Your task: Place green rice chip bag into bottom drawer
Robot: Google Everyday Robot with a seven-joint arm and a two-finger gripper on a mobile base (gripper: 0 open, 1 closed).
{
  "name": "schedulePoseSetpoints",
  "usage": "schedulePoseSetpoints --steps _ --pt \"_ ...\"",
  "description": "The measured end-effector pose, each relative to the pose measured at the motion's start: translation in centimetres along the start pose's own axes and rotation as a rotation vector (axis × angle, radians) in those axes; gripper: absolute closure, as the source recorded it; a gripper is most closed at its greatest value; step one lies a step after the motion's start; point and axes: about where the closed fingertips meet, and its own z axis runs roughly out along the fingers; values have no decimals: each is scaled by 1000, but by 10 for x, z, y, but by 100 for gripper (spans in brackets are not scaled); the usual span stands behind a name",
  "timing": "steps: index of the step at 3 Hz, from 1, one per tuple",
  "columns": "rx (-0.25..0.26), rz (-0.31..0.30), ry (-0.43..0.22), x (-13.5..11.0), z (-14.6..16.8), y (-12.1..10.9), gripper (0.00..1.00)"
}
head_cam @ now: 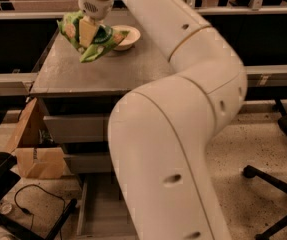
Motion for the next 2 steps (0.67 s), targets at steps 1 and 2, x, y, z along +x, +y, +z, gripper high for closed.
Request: schedulePoseSetpoints --steps 1,2 --pt "37 79 32 27 -57 19 100" --pt "70 211 -21 53 -118 49 100"
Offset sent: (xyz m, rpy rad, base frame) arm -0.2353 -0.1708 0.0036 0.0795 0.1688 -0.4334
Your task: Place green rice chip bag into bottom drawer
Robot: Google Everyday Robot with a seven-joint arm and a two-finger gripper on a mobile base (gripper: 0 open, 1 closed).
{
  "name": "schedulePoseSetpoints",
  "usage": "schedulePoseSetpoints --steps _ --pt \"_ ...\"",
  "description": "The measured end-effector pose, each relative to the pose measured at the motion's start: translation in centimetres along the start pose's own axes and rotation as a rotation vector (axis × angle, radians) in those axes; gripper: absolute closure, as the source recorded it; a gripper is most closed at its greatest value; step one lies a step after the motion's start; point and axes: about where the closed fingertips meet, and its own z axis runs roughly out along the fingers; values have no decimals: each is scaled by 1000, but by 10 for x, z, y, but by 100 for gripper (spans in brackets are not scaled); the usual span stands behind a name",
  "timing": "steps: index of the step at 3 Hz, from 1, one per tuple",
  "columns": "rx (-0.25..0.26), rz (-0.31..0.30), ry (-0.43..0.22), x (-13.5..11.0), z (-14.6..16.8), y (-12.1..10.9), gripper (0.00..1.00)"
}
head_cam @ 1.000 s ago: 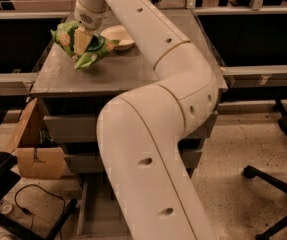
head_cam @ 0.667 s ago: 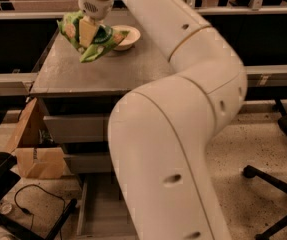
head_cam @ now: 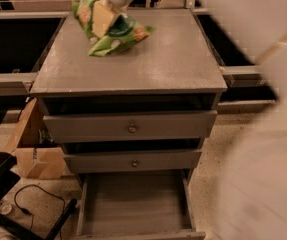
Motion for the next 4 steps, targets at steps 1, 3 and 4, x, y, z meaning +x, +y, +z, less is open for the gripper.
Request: schedulePoseSetpoints --steps 1,3,4 --pt "-11 159 -160 17 -69 42 100" --pt "-112 293 -358 71 -72 111 100" --pt "-206 507 -356 173 8 127 100"
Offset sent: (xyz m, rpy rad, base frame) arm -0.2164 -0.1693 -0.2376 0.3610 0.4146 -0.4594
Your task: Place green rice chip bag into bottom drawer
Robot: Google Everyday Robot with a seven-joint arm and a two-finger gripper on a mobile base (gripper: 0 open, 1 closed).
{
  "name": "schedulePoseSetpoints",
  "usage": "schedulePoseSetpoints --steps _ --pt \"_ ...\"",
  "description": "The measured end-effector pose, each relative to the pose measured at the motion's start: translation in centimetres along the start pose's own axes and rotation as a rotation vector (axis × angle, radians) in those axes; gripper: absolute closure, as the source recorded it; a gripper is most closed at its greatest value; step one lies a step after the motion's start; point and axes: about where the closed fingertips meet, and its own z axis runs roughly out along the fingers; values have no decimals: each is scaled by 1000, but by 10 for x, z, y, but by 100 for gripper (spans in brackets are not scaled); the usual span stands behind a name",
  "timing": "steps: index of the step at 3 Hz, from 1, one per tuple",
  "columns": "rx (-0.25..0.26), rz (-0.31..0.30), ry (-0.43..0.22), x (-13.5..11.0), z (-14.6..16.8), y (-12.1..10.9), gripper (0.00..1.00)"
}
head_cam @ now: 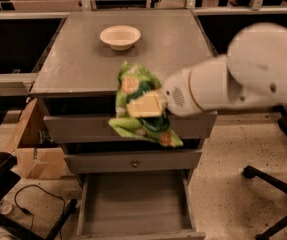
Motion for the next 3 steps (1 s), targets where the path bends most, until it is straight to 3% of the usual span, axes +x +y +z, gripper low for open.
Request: schedulePoseSetpoints --steps 1,2,3 --pt "-5 172 69 110 31 -36 100" --pt "-11 267 144 190 52 -56 100" --pt "-11 267 144 190 52 -56 100"
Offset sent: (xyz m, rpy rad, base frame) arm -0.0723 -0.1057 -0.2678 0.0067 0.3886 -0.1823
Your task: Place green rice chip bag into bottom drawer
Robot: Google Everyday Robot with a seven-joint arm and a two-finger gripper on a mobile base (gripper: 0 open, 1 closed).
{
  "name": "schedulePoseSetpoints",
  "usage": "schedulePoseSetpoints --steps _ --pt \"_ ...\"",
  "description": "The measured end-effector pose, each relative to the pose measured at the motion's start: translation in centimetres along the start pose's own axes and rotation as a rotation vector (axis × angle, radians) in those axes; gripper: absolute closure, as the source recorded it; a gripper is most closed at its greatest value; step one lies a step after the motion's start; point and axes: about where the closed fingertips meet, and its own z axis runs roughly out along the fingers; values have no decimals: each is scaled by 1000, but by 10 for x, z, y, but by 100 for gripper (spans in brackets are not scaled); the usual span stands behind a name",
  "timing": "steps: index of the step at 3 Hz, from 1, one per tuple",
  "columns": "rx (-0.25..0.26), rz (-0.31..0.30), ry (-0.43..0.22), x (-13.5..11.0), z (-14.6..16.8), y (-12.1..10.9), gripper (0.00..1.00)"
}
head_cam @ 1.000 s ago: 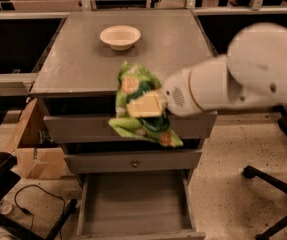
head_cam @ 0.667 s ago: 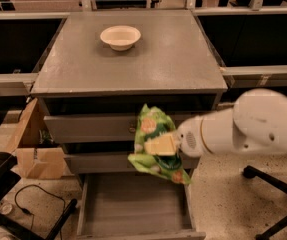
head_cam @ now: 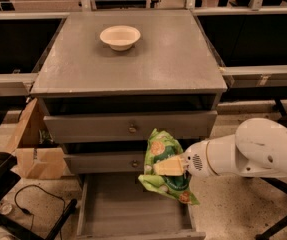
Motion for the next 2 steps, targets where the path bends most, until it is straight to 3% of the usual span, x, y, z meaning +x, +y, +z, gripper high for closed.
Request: schedulePoseSetpoints --steps 1,2 --pt "-8 23 69 23 56 -19 100" --pt "-27 51 146 69 130 -58 100"
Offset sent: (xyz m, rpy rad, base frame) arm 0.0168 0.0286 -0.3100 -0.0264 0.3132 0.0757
